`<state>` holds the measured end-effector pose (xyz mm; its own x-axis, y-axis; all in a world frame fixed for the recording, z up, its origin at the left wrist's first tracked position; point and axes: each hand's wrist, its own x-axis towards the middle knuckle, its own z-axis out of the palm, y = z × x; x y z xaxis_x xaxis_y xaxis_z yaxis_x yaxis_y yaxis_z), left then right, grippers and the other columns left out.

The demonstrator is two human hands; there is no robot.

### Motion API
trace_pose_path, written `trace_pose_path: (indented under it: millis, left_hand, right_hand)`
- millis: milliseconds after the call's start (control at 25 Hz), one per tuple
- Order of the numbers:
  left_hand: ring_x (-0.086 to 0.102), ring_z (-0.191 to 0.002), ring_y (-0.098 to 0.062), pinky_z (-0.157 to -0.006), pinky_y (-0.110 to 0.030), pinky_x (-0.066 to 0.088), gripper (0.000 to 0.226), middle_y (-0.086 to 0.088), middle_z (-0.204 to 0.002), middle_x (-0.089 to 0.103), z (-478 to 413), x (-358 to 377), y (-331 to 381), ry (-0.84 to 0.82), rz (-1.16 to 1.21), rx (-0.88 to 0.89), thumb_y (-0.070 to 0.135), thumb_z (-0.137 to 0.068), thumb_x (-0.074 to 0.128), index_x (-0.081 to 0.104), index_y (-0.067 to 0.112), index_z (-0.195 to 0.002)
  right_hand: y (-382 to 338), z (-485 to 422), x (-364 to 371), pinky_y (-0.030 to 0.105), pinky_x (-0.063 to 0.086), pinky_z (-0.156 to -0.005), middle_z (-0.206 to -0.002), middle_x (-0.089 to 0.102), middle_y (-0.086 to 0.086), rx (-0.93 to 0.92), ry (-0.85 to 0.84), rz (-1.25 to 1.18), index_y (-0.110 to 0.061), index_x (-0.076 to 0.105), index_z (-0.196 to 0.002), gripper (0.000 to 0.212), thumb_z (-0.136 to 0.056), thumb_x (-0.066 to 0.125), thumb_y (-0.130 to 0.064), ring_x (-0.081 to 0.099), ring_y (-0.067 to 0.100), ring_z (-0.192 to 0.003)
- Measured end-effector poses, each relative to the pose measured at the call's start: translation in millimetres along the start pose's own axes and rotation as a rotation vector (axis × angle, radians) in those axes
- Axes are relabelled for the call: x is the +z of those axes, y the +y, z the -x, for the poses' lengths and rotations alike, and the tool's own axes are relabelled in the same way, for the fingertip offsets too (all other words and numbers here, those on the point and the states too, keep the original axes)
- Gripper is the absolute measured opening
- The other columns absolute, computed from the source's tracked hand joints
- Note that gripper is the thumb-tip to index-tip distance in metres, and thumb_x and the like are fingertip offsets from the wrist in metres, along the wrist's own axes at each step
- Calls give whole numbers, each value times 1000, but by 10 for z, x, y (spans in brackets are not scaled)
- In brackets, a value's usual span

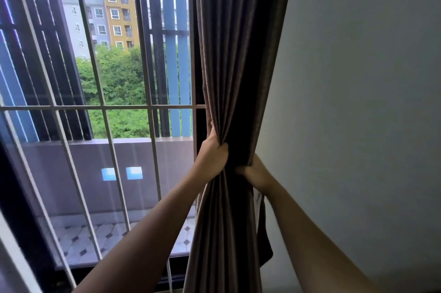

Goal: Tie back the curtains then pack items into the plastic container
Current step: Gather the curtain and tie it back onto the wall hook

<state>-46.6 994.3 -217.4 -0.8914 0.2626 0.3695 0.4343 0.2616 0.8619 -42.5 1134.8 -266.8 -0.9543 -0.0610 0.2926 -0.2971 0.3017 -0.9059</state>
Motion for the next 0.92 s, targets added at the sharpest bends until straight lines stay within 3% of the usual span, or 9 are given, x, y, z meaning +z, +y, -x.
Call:
trace_pose_path:
  millis: [80,200,280,440,560,680,800,920]
  left_hand:
    - [48,-123,-24,-108,-42,39,68,-8,-135,50,-35,-10,-15,-4,14,-6,-4,-81,35,27,16,-146]
    - [52,-115,-31,-100,-43,47,65,-13,-123,55,-66,11,-27,-34,39,-55,0,-75,35,35,11,-139]
    - [55,-105,-33,-86,-37,51,55,-12,-107,56,-79,20,-26,-54,77,-84,-3,-78,36,40,2,-133]
    - [53,-83,-20,-67,-27,45,52,-8,-90,54,-122,56,-73,-89,163,-82,-5,-80,39,38,-3,-132]
    - [52,-98,-33,-73,-30,45,80,-23,-117,50,-135,125,-78,-112,225,-63,11,-64,49,28,6,-142]
    - [40,-128,-38,-97,-42,45,107,-18,-147,32,-191,118,-71,-153,198,-50,31,-53,59,14,24,-149]
    - [39,-132,-24,-110,-44,35,103,-4,-147,34,-175,60,-64,-222,83,35,46,-58,70,21,27,-146]
    - [47,-120,-22,-104,-38,41,77,-6,-130,47,-176,-8,-75,-214,81,60,57,-68,63,39,21,-132]
  right_hand:
    - [74,72,115,20,52,-81,-103,64,4,23,-72,-11,-12,55,-111,51,-60,59,-8,62,17,-97]
    - [134,91,236,28,51,-88,-104,63,6,21,-164,-16,-13,52,-115,54,-62,60,-6,62,21,-102]
    - [131,60,279,34,51,-91,-104,62,9,20,-212,18,-11,51,-116,59,-59,63,-14,61,25,-103]
    - [177,20,354,23,50,-82,-101,60,11,56,-255,85,-5,48,-119,75,-51,65,-29,61,21,-97]
    - [244,7,483,14,49,-80,-106,61,10,62,-151,80,-1,47,-125,81,-56,75,-35,62,10,-95]
    - [257,-25,633,29,45,-102,-127,56,8,31,-19,89,-9,40,-136,92,-59,74,-47,54,13,-118]
    - [178,-75,741,35,42,-106,-132,48,8,31,2,120,-12,30,-141,84,-68,68,-29,47,19,-126]
    - [124,-102,798,33,43,-102,-125,47,12,67,35,228,-8,34,-136,74,-65,54,-16,46,23,-122]
